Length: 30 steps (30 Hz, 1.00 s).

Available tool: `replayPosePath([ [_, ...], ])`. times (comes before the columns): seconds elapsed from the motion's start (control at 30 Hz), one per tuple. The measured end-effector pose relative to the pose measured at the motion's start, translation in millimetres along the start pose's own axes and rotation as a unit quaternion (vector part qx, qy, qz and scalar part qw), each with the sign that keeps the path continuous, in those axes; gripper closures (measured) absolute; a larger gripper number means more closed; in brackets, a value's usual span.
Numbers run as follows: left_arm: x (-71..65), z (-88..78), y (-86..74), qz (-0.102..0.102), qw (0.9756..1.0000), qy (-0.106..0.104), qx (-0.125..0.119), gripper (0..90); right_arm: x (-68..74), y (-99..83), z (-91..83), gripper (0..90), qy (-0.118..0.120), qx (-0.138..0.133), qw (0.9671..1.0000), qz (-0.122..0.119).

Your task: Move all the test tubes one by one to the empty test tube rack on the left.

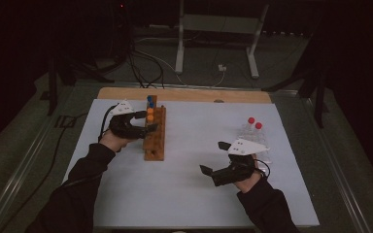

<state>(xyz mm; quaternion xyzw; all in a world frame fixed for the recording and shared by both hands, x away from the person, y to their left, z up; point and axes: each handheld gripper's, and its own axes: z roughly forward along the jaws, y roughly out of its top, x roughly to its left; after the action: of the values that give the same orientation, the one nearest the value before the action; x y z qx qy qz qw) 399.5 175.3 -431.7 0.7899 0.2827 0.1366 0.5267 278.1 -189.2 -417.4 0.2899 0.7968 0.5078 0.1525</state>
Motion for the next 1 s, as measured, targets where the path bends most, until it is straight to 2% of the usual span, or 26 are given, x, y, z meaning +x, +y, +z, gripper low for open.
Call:
replayPosePath([
  [0.1,-9.8,-3.4,2.1,0.009,0.9998,-0.019,-0.005,13.0,-3.6,2.0,-4.8,0.0,-0.007,-0.007,1.0,-0.002],
  [0.23,-22.5,-8.3,4.1,0.012,0.9991,-0.038,-0.016,4.2,-14.0,6.2,-17.3,0.0,-0.038,-0.018,0.9991,-0.003],
  [0.4,-35.9,-16.4,7.8,0.02,0.9977,-0.054,-0.034,2.9,-35.0,7.1,-36.2,0.0,-0.083,-0.031,0.9961,0.004],
  [0.5,-43.3,-20.6,9.8,0.029,0.997,-0.061,-0.037,2.9,-49.7,4.2,-48.1,0.0,-0.112,-0.033,0.9931,0.014],
  [0.67,-51.1,-25.6,9.9,0.032,0.996,-0.073,-0.041,2.9,-71.3,-5.4,-63.1,0.7,-0.152,-0.032,0.9874,0.031],
  [0.7,-52.2,-26.0,9.3,0.035,0.9961,-0.071,-0.04,2.9,-76.2,-8.7,-64.9,2.4,-0.164,-0.028,0.9853,0.036],
  [0.87,-56.2,-26.1,6.0,0.037,0.9958,-0.074,-0.039,2.9,-94.8,-23.7,-63.6,2.6,-0.185,-0.008,0.9809,0.06],
  [1.0,-59.3,-24.8,3.5,0.037,0.9954,-0.08,-0.037,3.0,-107.9,-34.8,-57.6,11.4,-0.203,0.006,0.9763,0.076],
])
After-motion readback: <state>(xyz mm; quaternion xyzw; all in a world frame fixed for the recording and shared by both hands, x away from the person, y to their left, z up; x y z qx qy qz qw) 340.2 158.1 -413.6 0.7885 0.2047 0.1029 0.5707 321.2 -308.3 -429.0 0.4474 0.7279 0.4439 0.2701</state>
